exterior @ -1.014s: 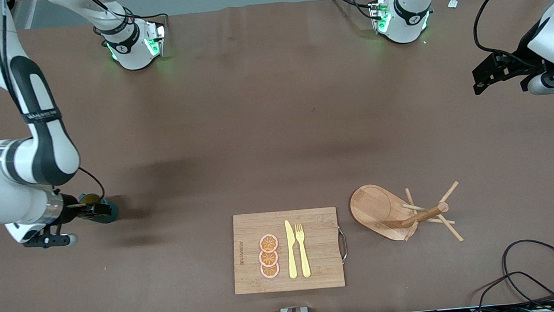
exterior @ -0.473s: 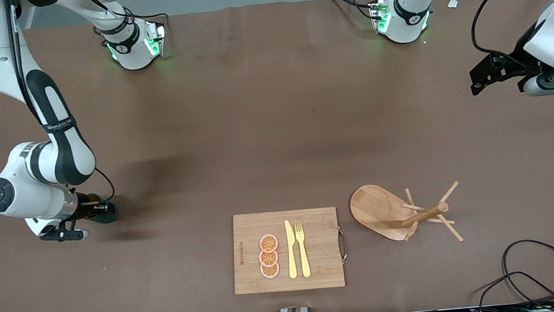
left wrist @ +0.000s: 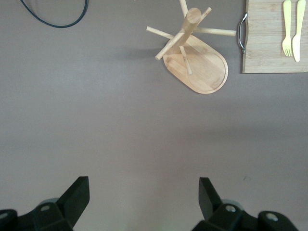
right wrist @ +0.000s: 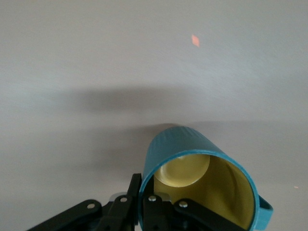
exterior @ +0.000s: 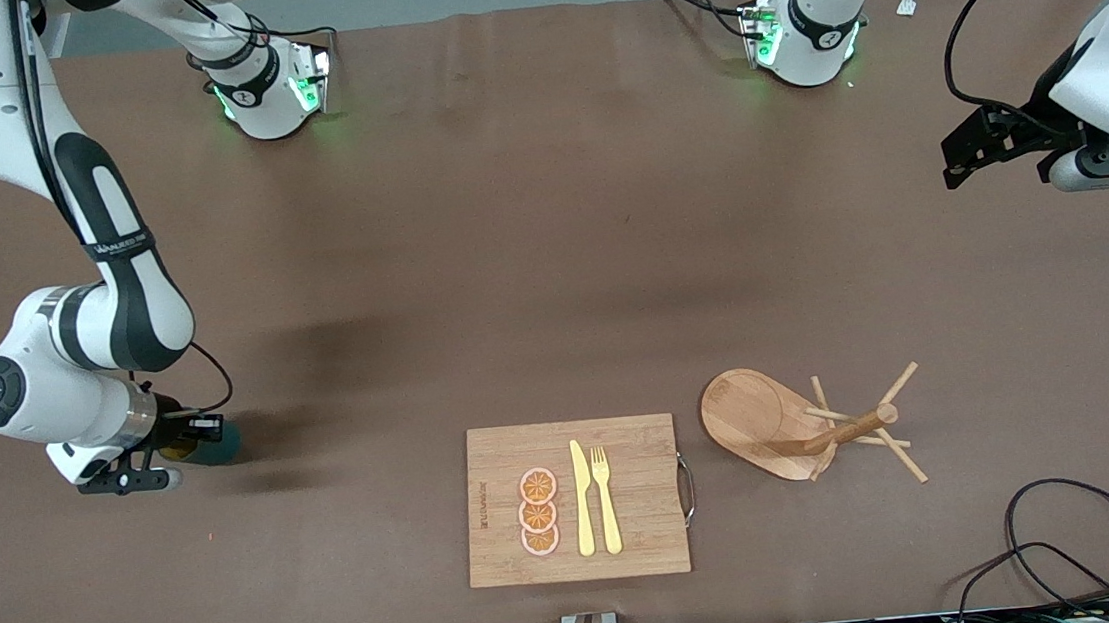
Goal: Pass cup and hang on rack
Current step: 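Lower the right gripper and grasp the teal mug rim, then carry the mug toward the table middle while the left gripper approaches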
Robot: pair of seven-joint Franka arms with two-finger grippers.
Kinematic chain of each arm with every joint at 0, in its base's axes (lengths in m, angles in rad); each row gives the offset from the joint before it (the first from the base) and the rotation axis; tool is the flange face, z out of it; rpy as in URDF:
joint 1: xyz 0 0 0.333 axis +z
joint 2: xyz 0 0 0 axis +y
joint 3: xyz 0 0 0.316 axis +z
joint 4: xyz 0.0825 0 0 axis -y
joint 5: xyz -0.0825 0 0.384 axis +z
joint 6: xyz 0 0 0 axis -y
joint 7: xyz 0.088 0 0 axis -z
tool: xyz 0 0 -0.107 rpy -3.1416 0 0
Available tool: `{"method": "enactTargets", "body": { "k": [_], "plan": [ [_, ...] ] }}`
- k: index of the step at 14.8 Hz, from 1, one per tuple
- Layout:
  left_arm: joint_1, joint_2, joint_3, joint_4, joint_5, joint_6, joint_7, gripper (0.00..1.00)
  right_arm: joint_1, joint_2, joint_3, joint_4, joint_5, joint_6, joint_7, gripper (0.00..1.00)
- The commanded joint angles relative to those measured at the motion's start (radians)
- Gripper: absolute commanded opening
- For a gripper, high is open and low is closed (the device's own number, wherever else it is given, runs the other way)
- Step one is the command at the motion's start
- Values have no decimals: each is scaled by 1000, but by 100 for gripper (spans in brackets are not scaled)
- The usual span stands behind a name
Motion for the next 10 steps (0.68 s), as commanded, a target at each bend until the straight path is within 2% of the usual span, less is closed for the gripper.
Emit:
{"method": "enactTargets", "body": {
  "k": [1,4,7,9,10],
  "plan": [
    [5,-10,3,10,0,-17,6,100,118,38,-1,181,15,-139,218,0],
    [5,-7,3,12,-1,-15,5,100,329,87,5,284,13,-144,572,0],
    [3,6,3,12,-1,-14,0,100,526,209,5,450,13,-118,845,0],
    [-3,22,1,12,-1,-12,0,100,635,323,8,545,18,-13,958,0],
    [-6,34,1,12,-1,-12,-2,100,660,374,31,583,21,42,978,0]
  ]
}}
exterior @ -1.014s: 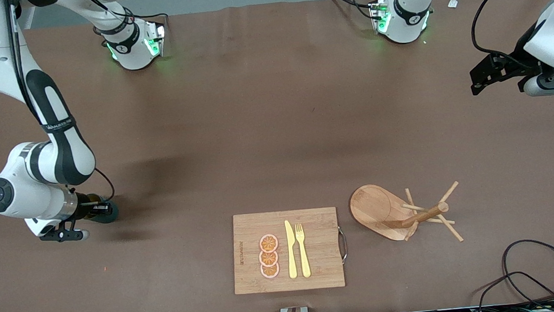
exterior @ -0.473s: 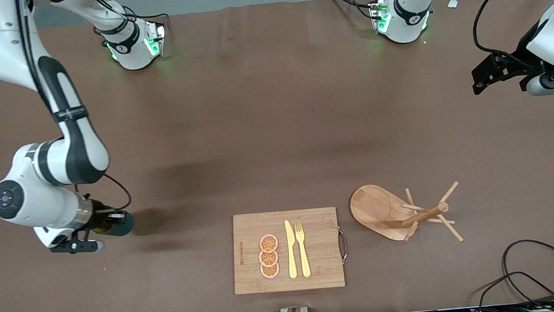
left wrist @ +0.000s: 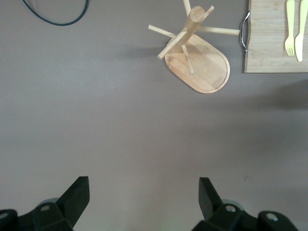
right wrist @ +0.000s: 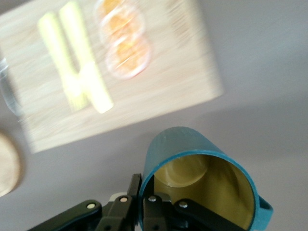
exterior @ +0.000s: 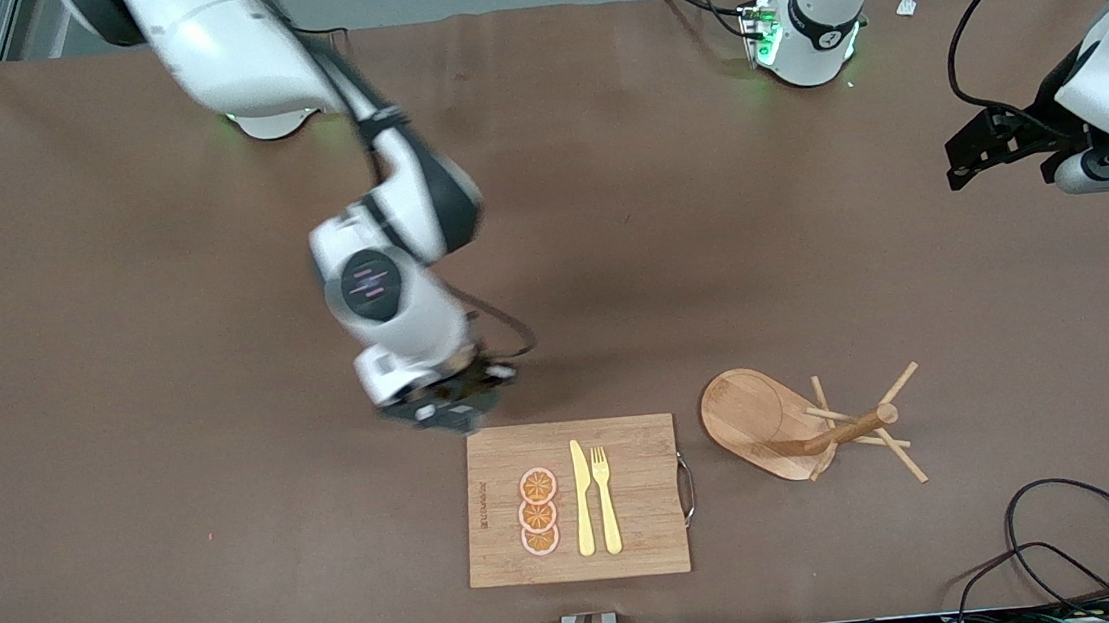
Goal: Pass cup and hang on rack
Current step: 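Carry the mug toward the table middle while the left gripper approaches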
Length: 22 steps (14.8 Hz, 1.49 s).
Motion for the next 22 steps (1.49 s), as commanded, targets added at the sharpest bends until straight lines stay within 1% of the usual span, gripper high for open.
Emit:
{"method": "enactTargets", "body": {
  "k": [1,2,3,5,6,7,8,9,12,14,15,16,17,18,19,20,22],
  "plan": [
    [-11,30,-3,13,-1,-11,-5,100,43,187,44,183,15,109,91,0],
    [-13,42,-4,13,-1,-11,-12,100,45,221,78,206,15,151,107,0],
    [-13,59,-9,13,2,-10,-18,100,46,236,96,220,15,168,111,0],
    [-16,91,-12,14,1,4,-18,100,60,238,100,220,15,162,120,1],
    [-16,105,-12,15,-1,19,-18,100,66,238,97,218,15,162,133,9],
    [-16,118,-13,15,-3,33,-17,100,66,236,97,218,14,160,130,41],
    [-17,127,-13,13,-3,45,-17,100,59,232,97,217,12,157,131,81],
    [-23,138,-13,14,-3,61,-17,100,57,217,90,212,5,145,130,100],
    [-39,161,-13,15,-4,99,-69,100,25,146,74,214,-8,38,122,100],
    [-72,174,-13,15,-3,113,-119,100,0,96,54,214,-26,18,72,100],
    [-94,179,-13,15,-3,124,-152,100,-33,73,49,215,-25,10,55,100],
    [-118,184,-13,13,-1,141,-194,100,-99,42,57,215,-19,-19,24,100],
    [-140,196,-13,14,-1,151,-254,100,-152,5,60,215,-19,-56,-75,100],
    [-173,205,-13,13,0,165,-328,100,-193,-35,51,214,-17,-100,-220,100],
    [-206,222,-12,13,5,182,-395,100,-237,-68,47,214,-25,-155,-304,100],
    [-236,240,-12,13,7,202,-464,100,-280,-101,41,212,-31,-214,-335,100],
    [-314,280,-10,13,13,266,-616,100,-367,-148,31,203,-54,-278,-399,100]
  ]
}}
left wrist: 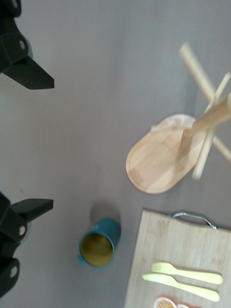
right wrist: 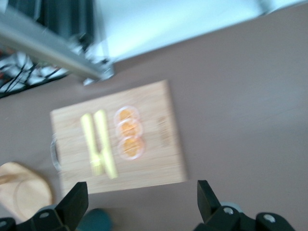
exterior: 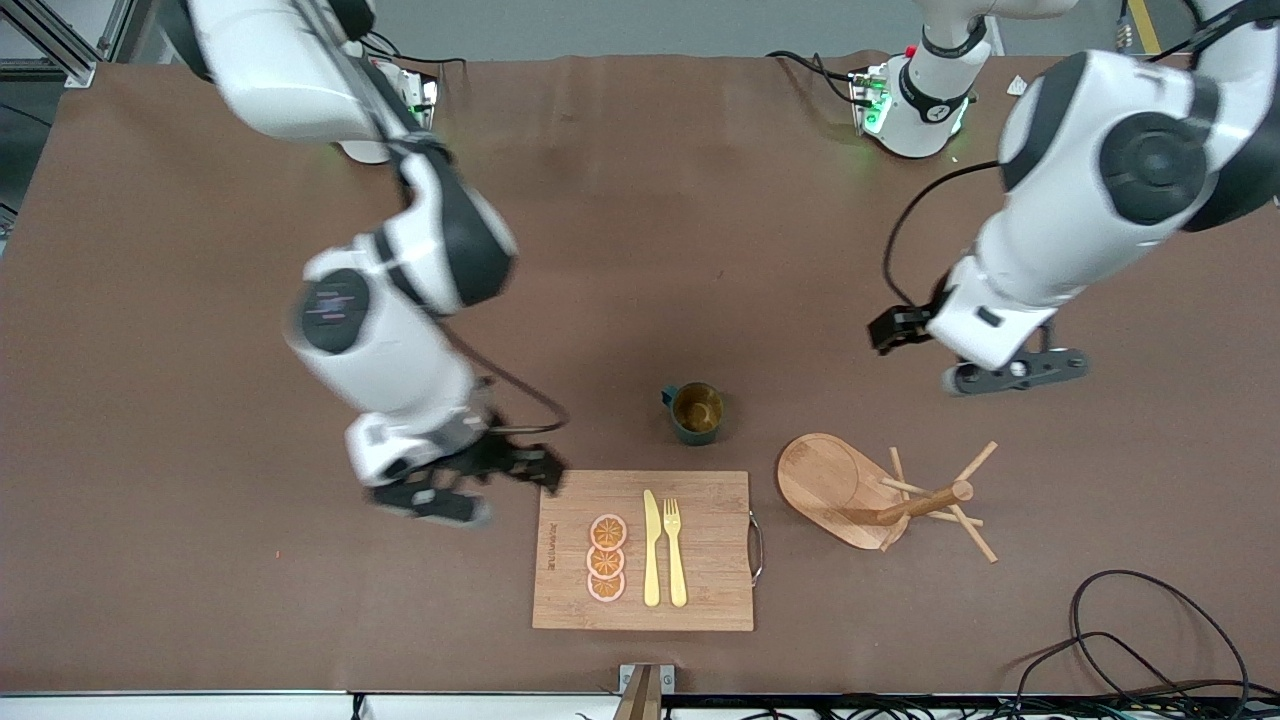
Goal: Pass cup and hang on rack
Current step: 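Carry the mug toward the table middle while the left gripper approaches, then grasp the mug rim with the left gripper while the right gripper withdraws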
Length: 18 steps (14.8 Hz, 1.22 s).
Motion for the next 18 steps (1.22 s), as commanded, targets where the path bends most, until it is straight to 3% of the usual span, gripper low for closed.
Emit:
{"method": "enactTargets", "body": {
  "k": [1,4,9,13,16,18],
  "plan": [
    [-93,67,7,16,14,86,-188,100,-108,-91,10,-64,-37,-104,-135,100],
    [-173,139,7,16,34,203,-382,100,-232,-154,8,-99,-70,-167,-332,100],
    [-328,274,7,18,223,332,-756,100,-395,-393,10,-410,-72,-165,-515,100],
    [-433,387,9,20,431,383,-1077,100,-426,-562,10,-594,-77,-136,-541,100],
    [-520,461,20,24,564,398,-1257,98,-427,-575,8,-582,-80,-175,-572,100],
    [-538,499,18,23,714,397,-1437,96,-424,-569,10,-575,-83,-189,-573,100]
  ]
}}
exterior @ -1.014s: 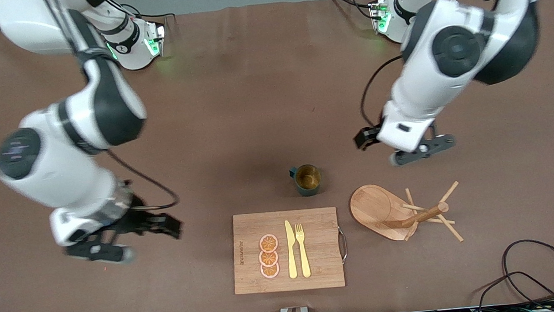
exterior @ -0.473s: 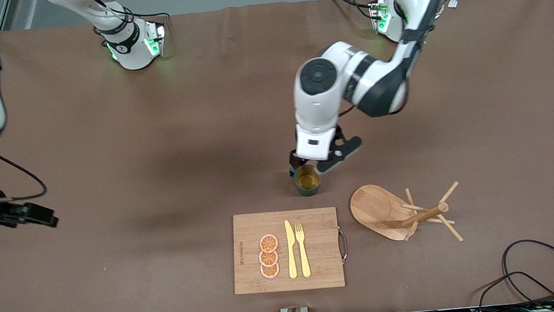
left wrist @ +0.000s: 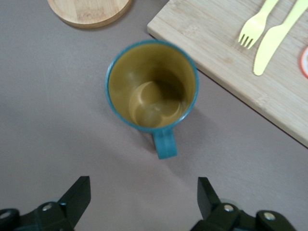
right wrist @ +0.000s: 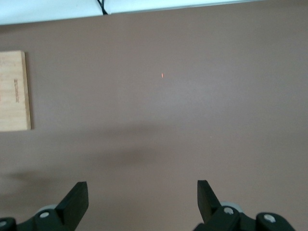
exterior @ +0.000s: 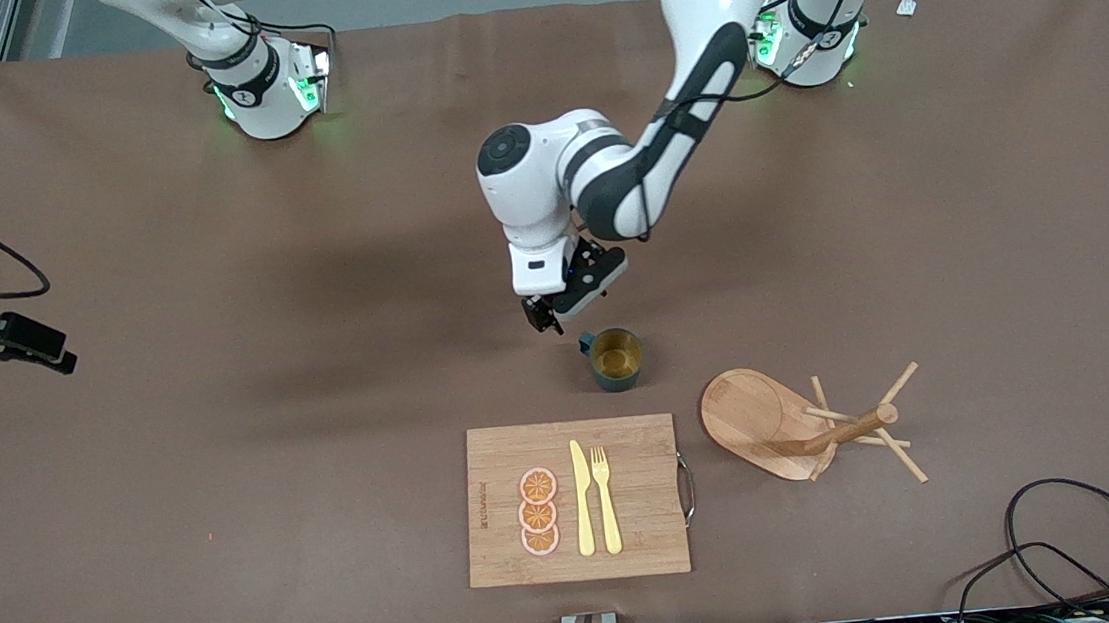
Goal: Pass cup and hang on rack
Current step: 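Grasp the mug rim with the left gripper while the right gripper withdraws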
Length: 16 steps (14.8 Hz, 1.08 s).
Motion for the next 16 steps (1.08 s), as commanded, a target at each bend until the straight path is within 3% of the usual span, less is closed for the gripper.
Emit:
{"method": "enactTargets", "body": {
  "k": [1,5,7,8,13,14,16],
  "plan": [
    [-34,63,12,25,187,2,-221,95,-18,-13,14,-3,-11,6,-21,100],
    [-65,142,18,70,352,-6,-412,89,-35,59,14,186,-15,36,-27,100],
    [-85,162,52,88,386,-9,-450,85,-24,38,14,163,-15,-26,-29,100],
    [-99,166,76,88,389,-12,-450,82,-26,18,15,149,-14,-130,-29,100],
    [-123,183,113,90,389,-12,-438,52,-38,-25,14,77,-11,-128,-29,100],
    [-120,182,112,91,386,-12,-421,44,-36,-48,14,36,-11,-85,-27,100],
    [-116,176,112,94,381,-10,-391,17,-30,-89,17,-35,-17,5,-33,100]
  ]
}}
